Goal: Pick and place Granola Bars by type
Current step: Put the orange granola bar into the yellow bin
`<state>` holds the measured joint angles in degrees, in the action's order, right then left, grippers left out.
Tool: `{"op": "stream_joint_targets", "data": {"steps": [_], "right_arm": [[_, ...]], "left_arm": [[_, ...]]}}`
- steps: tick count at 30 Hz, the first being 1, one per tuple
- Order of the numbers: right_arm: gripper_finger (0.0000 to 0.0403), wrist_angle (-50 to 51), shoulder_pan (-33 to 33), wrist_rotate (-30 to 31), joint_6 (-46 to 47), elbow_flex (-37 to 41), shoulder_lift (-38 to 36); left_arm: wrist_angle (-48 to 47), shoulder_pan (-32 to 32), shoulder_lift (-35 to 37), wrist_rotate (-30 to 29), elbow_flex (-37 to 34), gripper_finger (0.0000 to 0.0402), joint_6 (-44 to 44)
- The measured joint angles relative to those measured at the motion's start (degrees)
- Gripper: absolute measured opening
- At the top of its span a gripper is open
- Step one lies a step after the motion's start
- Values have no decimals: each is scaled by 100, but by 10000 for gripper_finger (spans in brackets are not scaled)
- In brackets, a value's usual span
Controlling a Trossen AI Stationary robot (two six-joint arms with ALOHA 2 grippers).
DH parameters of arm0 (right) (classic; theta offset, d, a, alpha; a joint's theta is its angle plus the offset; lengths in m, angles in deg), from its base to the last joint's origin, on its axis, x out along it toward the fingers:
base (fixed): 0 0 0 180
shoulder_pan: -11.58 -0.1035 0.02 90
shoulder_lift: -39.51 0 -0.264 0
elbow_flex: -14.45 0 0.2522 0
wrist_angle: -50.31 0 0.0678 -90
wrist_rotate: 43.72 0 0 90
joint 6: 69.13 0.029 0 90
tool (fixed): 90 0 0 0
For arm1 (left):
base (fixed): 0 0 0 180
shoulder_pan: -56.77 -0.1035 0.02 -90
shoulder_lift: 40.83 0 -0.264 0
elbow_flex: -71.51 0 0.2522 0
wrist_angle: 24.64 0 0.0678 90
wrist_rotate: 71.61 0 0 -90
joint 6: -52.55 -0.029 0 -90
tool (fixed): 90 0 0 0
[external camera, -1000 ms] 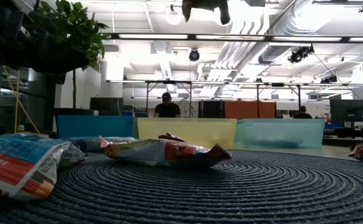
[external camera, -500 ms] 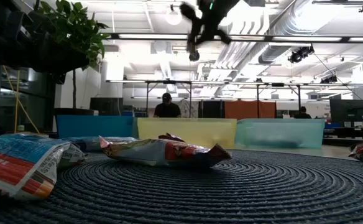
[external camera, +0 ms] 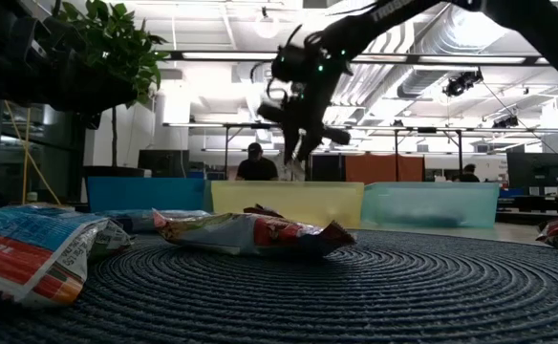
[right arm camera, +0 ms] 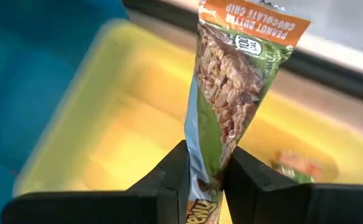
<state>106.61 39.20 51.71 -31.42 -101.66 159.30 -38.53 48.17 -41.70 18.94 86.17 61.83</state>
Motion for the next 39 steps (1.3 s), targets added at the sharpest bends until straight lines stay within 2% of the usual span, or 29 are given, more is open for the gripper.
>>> {"op": "stream_joint_targets", "data": {"steps": [5, 20, 39], "right_arm": [[67, 697, -48, 26, 300, 15, 182], [67, 834, -270, 259, 595, 13, 207], [76, 1180, -268, -117, 687, 9, 207]], "left_arm": [[0, 0, 0, 0, -2, 82, 0], [0, 0, -1, 0, 0, 82, -2], [0, 0, 1, 0, -2, 82, 0]]}}
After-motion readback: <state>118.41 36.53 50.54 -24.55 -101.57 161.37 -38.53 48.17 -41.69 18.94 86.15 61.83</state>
